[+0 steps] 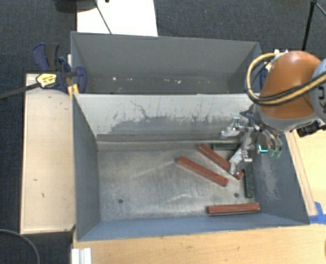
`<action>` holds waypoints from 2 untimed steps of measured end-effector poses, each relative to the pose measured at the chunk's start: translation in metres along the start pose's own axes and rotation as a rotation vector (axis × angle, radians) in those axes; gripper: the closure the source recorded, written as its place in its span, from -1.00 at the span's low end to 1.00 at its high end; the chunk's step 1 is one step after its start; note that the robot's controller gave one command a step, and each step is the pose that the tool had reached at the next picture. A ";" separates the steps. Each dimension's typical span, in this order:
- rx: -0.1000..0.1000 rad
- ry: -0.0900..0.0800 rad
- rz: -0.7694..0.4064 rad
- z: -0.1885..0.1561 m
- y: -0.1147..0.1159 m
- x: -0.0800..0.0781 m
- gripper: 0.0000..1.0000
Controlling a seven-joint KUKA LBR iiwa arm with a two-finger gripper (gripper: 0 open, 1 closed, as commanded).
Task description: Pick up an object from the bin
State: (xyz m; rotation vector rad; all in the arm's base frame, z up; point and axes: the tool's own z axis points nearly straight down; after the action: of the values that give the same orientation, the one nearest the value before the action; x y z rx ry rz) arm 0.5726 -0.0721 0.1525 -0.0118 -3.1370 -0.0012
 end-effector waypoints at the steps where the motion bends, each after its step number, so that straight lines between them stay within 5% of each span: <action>1: 0.001 -0.008 -0.002 -0.004 0.000 -0.002 -1.00; 2: 0.000 -0.028 0.122 0.073 0.014 -0.008 1.00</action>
Offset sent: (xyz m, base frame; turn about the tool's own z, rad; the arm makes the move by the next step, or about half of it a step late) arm 0.0003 0.0146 -0.0825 0.1216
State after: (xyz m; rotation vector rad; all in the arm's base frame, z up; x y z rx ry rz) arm 0.5807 -0.0582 0.0797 -0.2053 -3.1585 -0.0007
